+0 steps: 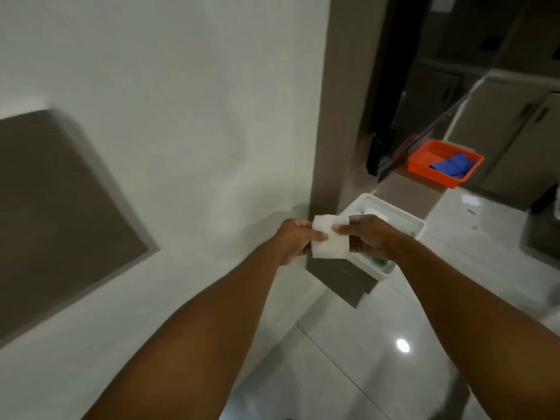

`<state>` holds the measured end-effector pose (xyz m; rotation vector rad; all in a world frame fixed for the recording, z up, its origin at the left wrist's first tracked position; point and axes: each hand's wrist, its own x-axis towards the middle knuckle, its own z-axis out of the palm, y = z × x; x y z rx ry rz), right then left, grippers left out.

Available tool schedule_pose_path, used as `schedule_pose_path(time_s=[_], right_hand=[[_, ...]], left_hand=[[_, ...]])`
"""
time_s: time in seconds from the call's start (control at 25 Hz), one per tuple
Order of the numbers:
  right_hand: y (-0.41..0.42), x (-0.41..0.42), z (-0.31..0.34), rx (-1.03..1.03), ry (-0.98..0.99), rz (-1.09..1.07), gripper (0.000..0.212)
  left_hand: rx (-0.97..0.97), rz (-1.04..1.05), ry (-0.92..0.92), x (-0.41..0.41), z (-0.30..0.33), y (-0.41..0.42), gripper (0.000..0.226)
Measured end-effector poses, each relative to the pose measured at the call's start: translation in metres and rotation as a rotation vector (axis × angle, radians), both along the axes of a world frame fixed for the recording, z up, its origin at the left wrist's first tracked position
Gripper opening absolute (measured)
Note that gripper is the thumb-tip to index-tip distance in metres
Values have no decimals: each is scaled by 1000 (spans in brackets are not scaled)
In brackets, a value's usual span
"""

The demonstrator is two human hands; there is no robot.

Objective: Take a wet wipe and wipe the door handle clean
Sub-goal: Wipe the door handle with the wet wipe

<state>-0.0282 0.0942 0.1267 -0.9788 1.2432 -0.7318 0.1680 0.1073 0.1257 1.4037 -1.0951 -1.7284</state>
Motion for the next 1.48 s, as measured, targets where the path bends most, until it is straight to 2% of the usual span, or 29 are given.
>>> schedule_pose_path(time_s=[0.08, 0.2, 0.44, 0.64, 0.76, 0.96, 1.0, 1.16, 1.36, 1.4, 1.44, 1.48], right_hand=[[18, 51, 19, -9, -31, 181, 43], [61, 140, 33, -27, -33, 385, 29], [180, 290, 50, -91, 46, 704, 25], [296, 402, 62, -230, 147, 878, 14], [372, 468, 65, -359, 161, 879, 16], [485, 570, 65, -708, 135, 740, 13], [503, 589, 65, -774, 153, 735, 12], [543, 651, 74, -1044, 243, 716, 35], [532, 697, 79, -1085, 459, 564, 34], [528, 703, 78, -1100, 508, 585, 31], [524, 707, 77, -1138, 565, 631, 28], [522, 709, 77, -1192, 636, 686, 27]], left_hand=[[-65, 121, 17, 57, 20, 44, 30], [-91, 295, -5, 138, 38, 125, 26], [-37, 447, -9, 259, 45, 295, 51], [-46, 675, -31, 354, 43, 438, 46], [-84, 834, -84, 411, 50, 518, 36], [-208, 1066, -119, 494, 65, 617, 21], [-222, 1104, -156, 509, 67, 630, 23], [-257, 1134, -292, 560, 84, 654, 23], [-271, 1059, -472, 608, 98, 651, 17], [-309, 995, -608, 619, 101, 653, 14], [-359, 880, -848, 631, 105, 656, 13], [-417, 714, -1194, 645, 110, 660, 19]])
